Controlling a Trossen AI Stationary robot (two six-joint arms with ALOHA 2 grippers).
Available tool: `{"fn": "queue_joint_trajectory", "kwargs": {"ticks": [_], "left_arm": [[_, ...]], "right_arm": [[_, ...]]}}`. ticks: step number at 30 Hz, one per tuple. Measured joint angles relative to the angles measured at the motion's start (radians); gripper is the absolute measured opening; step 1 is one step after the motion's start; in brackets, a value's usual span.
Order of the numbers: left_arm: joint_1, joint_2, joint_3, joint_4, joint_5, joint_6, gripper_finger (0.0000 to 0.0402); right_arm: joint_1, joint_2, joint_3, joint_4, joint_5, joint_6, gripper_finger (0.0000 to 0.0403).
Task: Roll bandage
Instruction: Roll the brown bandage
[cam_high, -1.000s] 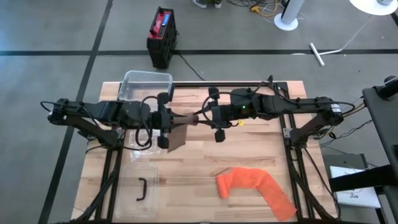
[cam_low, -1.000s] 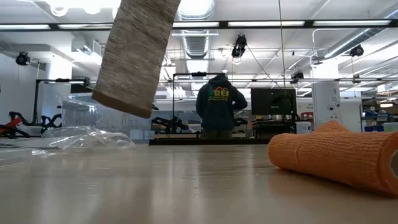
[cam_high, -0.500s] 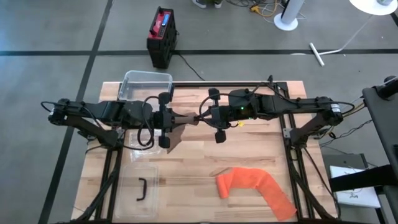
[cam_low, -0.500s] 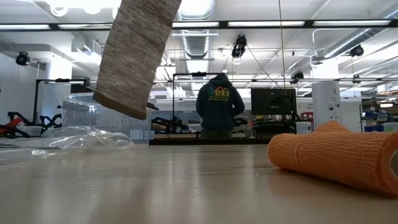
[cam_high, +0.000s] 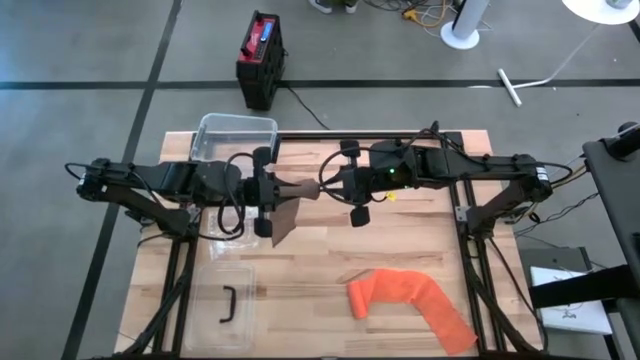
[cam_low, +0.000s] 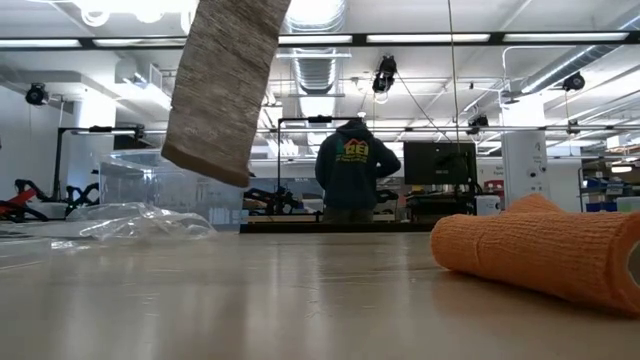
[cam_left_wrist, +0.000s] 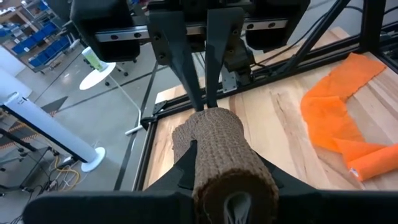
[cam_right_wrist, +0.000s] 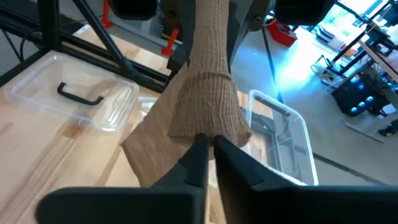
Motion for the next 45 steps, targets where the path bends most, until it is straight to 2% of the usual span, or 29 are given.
{"fn": "queue_joint_trajectory", "kwargs": {"ticks": [8,12,17,20,30,45], "left_arm": [[0.0,0.0,0.0,-0.005,0.005,0.0,0.0051],[0.0,0.001,0.0,-0.005,0.005,0.0,0.0053],[0.0,0.002,-0.001,-0.006,0.006,0.009,0.0053],[0.0,0.004,-0.003,-0.019,0.007,0.016,0.0053],[0.0,0.004,-0.001,0.008,0.003,0.01,0.0053],[0.001,0.008,-0.001,-0.008,0.006,-0.03,0.0053]], "right_arm": [[0.001,0.002,0.0,0.066,-0.005,0.025,0.0151],[0.001,0.008,0.0,0.073,-0.012,0.035,0.0175],[0.001,0.044,0.0,0.085,-0.079,0.053,0.0155],[0.001,0.059,0.002,0.081,-0.083,0.052,0.0132],[0.001,0.02,0.002,0.075,-0.045,0.037,0.0024],[0.002,0.004,0.004,-0.005,-0.002,0.06,0.0025]]}}
